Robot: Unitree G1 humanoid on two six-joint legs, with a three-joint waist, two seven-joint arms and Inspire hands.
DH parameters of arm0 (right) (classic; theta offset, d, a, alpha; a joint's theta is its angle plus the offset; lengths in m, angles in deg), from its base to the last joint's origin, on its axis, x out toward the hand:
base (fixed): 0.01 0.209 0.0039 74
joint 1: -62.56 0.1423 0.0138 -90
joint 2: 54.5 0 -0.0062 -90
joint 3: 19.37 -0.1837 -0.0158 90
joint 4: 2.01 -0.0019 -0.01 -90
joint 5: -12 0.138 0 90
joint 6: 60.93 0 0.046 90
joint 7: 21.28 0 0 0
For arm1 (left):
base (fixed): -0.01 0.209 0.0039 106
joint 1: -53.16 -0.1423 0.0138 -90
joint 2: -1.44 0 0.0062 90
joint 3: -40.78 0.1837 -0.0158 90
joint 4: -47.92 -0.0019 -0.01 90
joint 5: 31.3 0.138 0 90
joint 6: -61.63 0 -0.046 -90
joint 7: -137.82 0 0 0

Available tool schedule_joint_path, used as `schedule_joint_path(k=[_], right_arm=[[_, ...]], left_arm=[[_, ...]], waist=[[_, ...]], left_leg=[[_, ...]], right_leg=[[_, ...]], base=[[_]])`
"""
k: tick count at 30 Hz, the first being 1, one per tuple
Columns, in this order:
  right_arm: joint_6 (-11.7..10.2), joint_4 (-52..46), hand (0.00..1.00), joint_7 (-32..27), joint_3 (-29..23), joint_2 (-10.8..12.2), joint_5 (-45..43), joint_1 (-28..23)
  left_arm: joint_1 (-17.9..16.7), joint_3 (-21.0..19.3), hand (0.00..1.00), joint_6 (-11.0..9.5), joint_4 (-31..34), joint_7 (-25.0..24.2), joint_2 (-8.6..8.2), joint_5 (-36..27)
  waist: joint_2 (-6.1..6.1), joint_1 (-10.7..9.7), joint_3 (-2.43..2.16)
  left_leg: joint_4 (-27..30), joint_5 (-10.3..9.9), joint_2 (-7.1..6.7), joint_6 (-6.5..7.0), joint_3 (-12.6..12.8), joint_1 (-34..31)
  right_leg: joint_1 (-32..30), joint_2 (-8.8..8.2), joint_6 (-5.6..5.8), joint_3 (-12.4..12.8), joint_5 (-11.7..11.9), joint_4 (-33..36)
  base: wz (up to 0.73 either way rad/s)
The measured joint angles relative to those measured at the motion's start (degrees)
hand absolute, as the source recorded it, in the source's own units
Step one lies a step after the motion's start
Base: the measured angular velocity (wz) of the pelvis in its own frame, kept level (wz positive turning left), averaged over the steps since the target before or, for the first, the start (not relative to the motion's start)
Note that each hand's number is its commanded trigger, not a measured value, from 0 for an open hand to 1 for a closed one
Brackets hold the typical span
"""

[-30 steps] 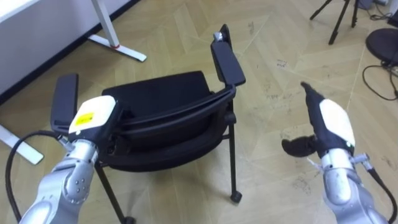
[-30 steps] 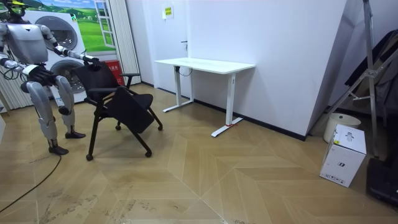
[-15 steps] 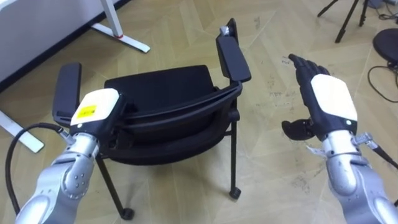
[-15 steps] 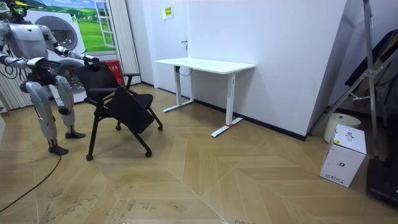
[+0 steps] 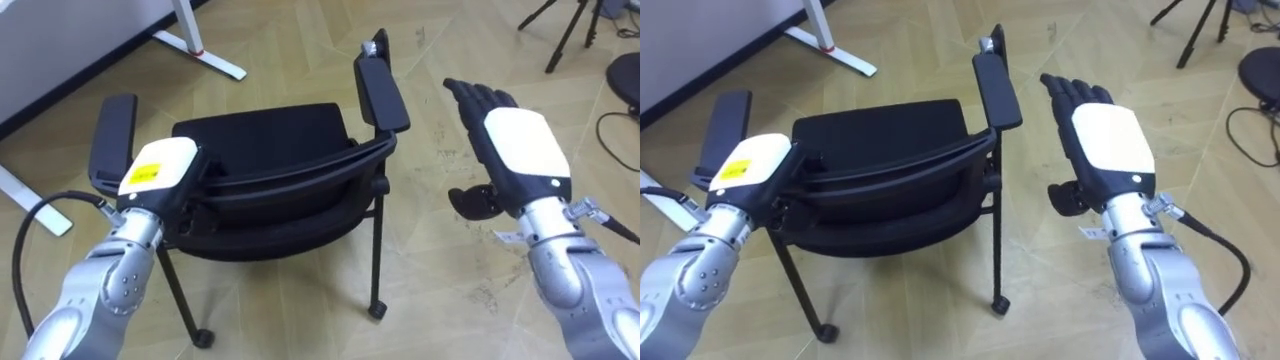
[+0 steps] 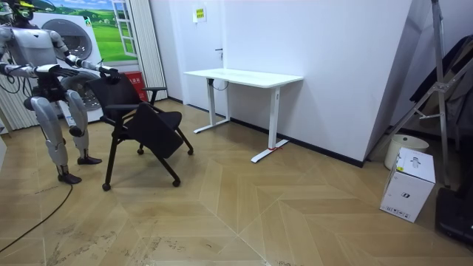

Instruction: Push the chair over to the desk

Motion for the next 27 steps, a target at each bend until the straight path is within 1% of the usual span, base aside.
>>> schedule_joint_path(k=[5,10,13,15,16,18,20,23,27], right_arm=[[0.00,-0.22,0.00,1.16,0.04,-0.67,-0.25,0.00],[0.00,-2.07,0.00,1.84,0.72,-0.77,-0.80,0.07],[0.03,-4.34,0.00,2.31,3.03,-0.98,-0.69,0.33],[-0.12,-4.56,0.00,3.50,6.12,-1.01,-0.87,2.07],[-0.12,-4.56,0.00,3.85,6.74,-1.01,-0.95,2.46],[-0.04,-4.56,0.00,5.22,8.60,-1.05,-1.12,3.58],[0.04,-4.54,0.00,6.00,9.66,-1.08,-1.12,4.10],[-0.08,-4.54,0.00,6.47,11.06,-1.08,-1.13,4.61],[-0.18,-4.51,0.00,6.46,12.29,-1.26,-1.12,4.87]], left_arm=[[0.16,0.90,1.00,-0.18,-0.05,0.89,0.57,-0.04],[0.45,1.06,1.00,-0.92,-0.44,0.99,0.57,-0.08],[0.79,1.55,1.00,-0.93,-0.61,0.98,0.66,-0.07],[0.96,1.74,1.00,-0.93,-0.66,1.00,0.78,-0.06],[1.09,1.91,1.00,-0.93,-0.74,1.04,0.79,-0.06],[1.89,3.05,1.00,-0.93,-0.82,1.41,0.98,0.08],[2.24,3.75,1.00,-1.03,-0.82,1.49,1.18,0.10],[2.50,4.50,1.00,-1.09,-0.89,1.65,1.18,0.10],[2.54,4.97,1.00,-1.29,-0.93,2.16,1.20,0.08]], waist=[[-0.33,0.35,0.05],[-0.38,0.90,0.06],[-0.44,1.54,0.06],[-0.63,1.74,0.05],[-0.74,1.92,0.06],[-1.37,2.65,0.09],[-1.59,2.95,0.06],[-1.61,3.04,0.07],[-1.58,3.52,0.05]], left_leg=[[0.00,0.00,0.00,0.00,0.01,0.00],[0.00,0.00,0.01,0.00,0.01,-0.01],[0.00,0.00,0.01,0.00,0.07,0.15],[-0.01,0.00,0.00,0.00,-0.08,0.18],[-0.02,0.01,0.00,0.00,-0.15,0.19],[-0.03,0.01,0.04,0.00,-0.29,0.22],[-0.15,0.01,0.02,0.00,-0.59,0.26],[-0.25,0.01,-0.02,0.00,-1.27,0.46],[-0.24,0.01,0.00,0.00,-1.37,0.43]], right_leg=[[0.00,-0.01,0.00,0.02,0.00,0.00],[-0.02,0.00,0.00,0.09,0.00,0.01],[-0.01,0.00,0.00,0.16,0.00,0.03],[-0.03,0.01,0.00,0.26,0.00,0.03],[-0.02,0.02,0.00,0.24,0.00,0.03],[0.08,0.08,0.00,0.14,0.00,-0.01],[0.30,0.05,0.00,-0.07,0.00,-0.14],[0.81,-0.01,0.00,-0.53,0.00,-0.35],[1.15,0.03,0.00,-0.68,0.00,-0.90]], base=[[0.00],[0.00],[-0.03],[0.00],[0.00],[0.02],[0.08],[0.08],[0.02]])
